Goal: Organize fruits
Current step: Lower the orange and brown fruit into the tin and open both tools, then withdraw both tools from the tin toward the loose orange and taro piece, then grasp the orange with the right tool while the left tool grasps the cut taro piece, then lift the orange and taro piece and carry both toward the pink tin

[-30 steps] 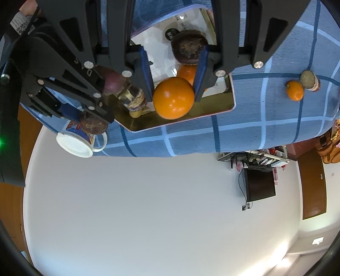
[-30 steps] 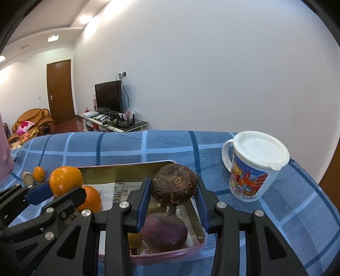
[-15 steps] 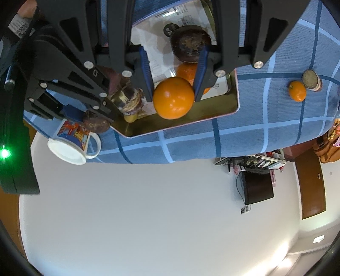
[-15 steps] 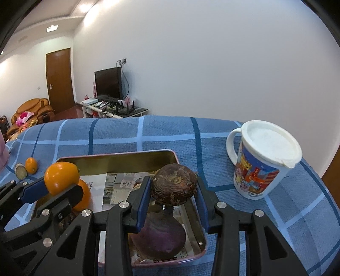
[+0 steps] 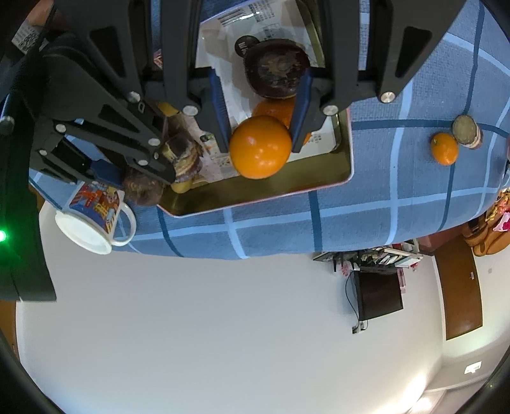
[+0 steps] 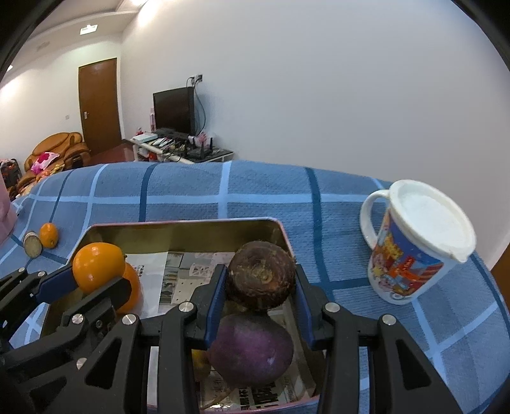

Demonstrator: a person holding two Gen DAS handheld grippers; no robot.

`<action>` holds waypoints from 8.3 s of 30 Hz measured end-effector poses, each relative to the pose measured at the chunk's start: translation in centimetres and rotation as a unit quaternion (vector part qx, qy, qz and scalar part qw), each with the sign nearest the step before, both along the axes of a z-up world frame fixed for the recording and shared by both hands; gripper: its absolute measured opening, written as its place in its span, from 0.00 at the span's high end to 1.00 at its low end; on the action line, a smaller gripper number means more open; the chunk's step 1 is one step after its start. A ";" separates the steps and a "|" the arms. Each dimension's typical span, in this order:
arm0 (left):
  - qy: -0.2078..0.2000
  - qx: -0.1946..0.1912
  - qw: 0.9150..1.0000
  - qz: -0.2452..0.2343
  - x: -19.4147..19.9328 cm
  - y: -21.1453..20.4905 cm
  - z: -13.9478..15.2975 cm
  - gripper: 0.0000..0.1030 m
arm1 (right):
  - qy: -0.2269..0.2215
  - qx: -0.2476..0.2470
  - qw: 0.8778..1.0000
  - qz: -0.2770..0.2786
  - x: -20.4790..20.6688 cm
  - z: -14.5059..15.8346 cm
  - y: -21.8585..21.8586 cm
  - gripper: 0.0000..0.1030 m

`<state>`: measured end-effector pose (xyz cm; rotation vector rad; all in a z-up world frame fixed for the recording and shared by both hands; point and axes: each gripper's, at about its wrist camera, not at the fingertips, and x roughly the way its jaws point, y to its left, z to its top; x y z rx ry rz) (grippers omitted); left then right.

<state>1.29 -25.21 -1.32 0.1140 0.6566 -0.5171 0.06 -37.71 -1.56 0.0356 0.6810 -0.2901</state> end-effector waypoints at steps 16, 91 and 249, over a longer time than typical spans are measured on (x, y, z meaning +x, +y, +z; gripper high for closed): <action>-0.033 0.011 0.999 0.028 -0.8 0.9 0.6 0.49 | -0.020 0.066 0.997 0.033 -0.8 -0.2 -0.6 0.46; -0.093 0.012 0.982 0.166 -2.3 15.6 1.3 0.00 | -0.187 0.042 0.978 -0.082 -9.1 3.1 7.5 0.20; -0.051 0.047 0.981 0.180 4.4 23.1 0.0 0.64 | -0.109 -0.009 0.991 0.076 -1.3 2.1 22.8 0.59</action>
